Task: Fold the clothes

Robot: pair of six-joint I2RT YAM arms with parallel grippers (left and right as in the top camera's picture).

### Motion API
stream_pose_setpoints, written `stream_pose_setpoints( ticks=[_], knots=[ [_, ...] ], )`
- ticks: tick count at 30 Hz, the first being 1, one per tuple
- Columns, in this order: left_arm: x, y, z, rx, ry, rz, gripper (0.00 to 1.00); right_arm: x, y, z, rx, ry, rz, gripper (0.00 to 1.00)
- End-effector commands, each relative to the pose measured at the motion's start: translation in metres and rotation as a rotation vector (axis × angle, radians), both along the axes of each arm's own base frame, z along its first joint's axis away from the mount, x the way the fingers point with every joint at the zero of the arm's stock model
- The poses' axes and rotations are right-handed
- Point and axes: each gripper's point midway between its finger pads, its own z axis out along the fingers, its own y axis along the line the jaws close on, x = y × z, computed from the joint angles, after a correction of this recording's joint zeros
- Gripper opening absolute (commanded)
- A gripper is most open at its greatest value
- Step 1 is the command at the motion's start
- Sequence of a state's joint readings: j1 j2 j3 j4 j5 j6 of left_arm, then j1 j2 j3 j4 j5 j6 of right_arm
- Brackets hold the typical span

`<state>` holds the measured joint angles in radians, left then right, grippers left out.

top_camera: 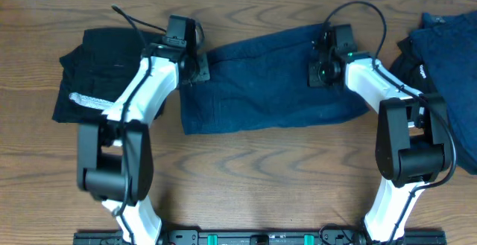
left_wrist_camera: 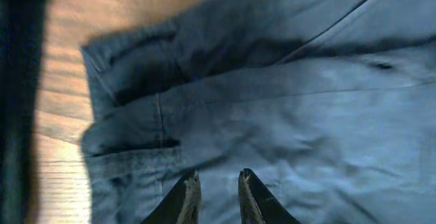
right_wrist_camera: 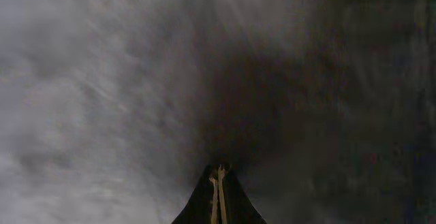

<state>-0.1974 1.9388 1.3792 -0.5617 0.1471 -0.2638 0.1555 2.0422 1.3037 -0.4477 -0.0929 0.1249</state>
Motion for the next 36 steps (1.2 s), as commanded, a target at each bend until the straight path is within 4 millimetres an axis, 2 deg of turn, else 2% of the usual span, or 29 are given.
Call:
stream_pose_setpoints(
  ticks=[1, 5, 13, 15, 16, 20, 24, 26, 29, 32, 33, 35, 36],
  knots=[
    [-0.004, -0.001, -0.016, 0.003, 0.053, -0.011, 0.22, -0.008, -0.019, -0.01, -0.067, 0.03, -0.037, 0.01],
    [-0.019, -0.01, -0.022, -0.051, 0.124, -0.032, 0.22, -0.029, -0.043, -0.017, -0.129, 0.125, -0.107, 0.01],
    [-0.058, -0.009, -0.028, -0.036, 0.284, -0.038, 0.19, -0.1, -0.087, -0.024, -0.149, 0.436, -0.3, 0.01],
    [-0.068, -0.009, -0.029, -0.029, 0.319, -0.043, 0.19, -0.114, -0.092, -0.023, -0.154, 0.493, -0.312, 0.01],
    [-0.073, -0.01, -0.029, -0.024, 0.341, -0.046, 0.13, -0.121, -0.094, -0.022, -0.156, 0.52, -0.325, 0.01],
    [-0.093, -0.016, -0.029, -0.005, 0.409, -0.071, 0.06, -0.133, -0.095, -0.019, -0.158, 0.572, -0.333, 0.01],
    [-0.098, -0.023, -0.016, -0.003, 0.394, -0.095, 0.07, -0.124, -0.094, -0.006, -0.148, 0.526, -0.32, 0.01],
    [-0.091, -0.026, 0.001, -0.015, 0.333, -0.102, 0.06, -0.109, -0.094, 0.01, -0.138, 0.462, -0.292, 0.01],
    [-0.073, -0.032, 0.039, -0.048, 0.186, -0.111, 0.06, -0.084, -0.094, 0.043, -0.127, 0.346, -0.281, 0.03],
    [-0.054, -0.033, 0.083, -0.071, 0.021, -0.109, 0.11, -0.055, -0.094, 0.084, -0.107, 0.2, -0.288, 0.15],
    [-0.05, -0.03, 0.095, -0.062, -0.022, -0.101, 0.13, -0.047, -0.093, 0.098, -0.093, 0.159, -0.287, 0.24],
    [-0.044, -0.018, 0.115, -0.028, -0.093, -0.072, 0.16, -0.03, -0.077, 0.128, -0.038, 0.061, -0.145, 0.31],
    [-0.042, -0.009, 0.124, -0.004, -0.125, -0.05, 0.17, -0.022, -0.062, 0.144, 0.006, 0.008, -0.018, 0.39]
  ],
)
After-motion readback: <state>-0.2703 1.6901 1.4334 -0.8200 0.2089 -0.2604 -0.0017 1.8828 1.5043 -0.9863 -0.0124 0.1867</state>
